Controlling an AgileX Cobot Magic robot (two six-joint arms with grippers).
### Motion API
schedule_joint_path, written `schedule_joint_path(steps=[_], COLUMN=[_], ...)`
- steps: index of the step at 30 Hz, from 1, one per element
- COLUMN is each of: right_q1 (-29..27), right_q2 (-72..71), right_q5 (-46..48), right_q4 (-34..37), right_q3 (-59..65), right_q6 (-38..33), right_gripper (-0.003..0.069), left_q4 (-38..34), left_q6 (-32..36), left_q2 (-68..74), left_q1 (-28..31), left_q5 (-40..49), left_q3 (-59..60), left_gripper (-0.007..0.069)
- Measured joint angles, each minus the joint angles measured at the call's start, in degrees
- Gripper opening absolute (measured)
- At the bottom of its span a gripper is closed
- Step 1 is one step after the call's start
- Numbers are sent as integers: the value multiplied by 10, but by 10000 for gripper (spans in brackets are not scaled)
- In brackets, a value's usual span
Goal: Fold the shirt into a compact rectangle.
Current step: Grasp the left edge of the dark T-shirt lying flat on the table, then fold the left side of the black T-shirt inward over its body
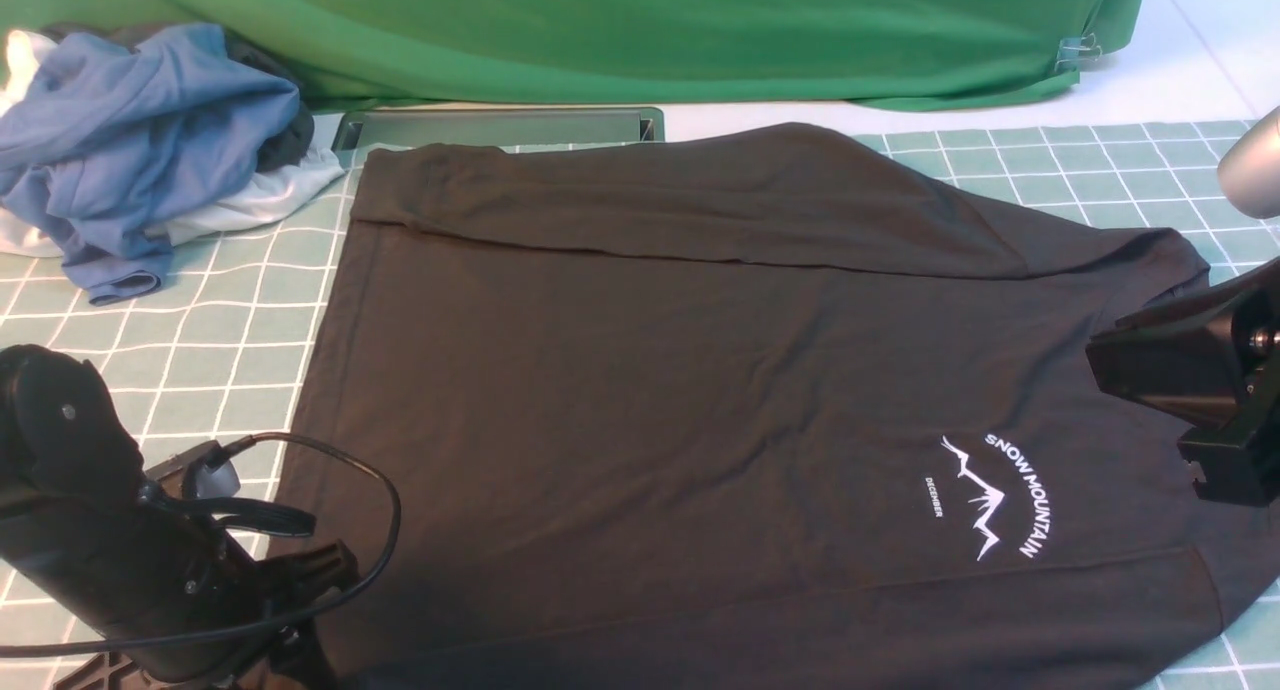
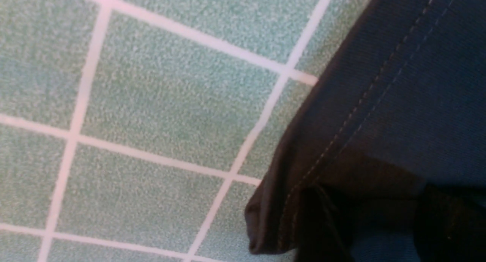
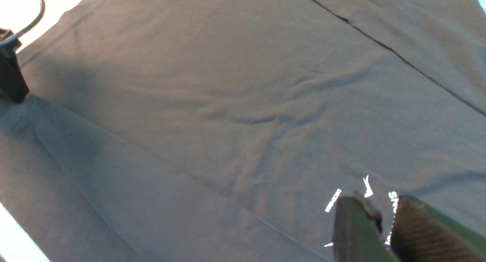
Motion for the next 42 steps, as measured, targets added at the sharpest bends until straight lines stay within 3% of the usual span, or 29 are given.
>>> schedule_joint_path(steps=[5, 8, 18, 26, 30, 32, 33, 35, 42], right_q1=[0, 0, 0, 0, 0, 0, 0, 0, 0], right_q2=[0, 0, 0, 0, 0, 0, 0, 0, 0], right_q5=[2, 3, 1, 0, 1, 4, 10, 13, 16], right_q4=[0, 0, 0, 0, 0, 0, -4, -11, -29], right_q3=[0, 0, 0, 0, 0, 0, 0, 0, 0], right_q6=[0, 0, 0, 0, 1, 1, 1, 1, 1], right_gripper=[183, 186, 192, 201, 183, 131, 59, 34, 29], left_q4=[-17, -23, -43, -51, -51, -49, -46, -42, -23], left_q6=[-6, -6, 9, -31, -41, -43, -45, -45, -52], left_q2=[0, -4, -62, -165, -176, -169, -152, -133, -45], left_q1=[0, 1, 1, 1, 1, 1, 1, 1, 1], left_q5=[-14, -27, -14, 29, 49, 50, 55, 63, 94], left_q3=[15, 26, 22, -15, -81, -122, -173, -216, -401], left_gripper=[92, 32, 29, 29, 29, 29, 29, 29, 29])
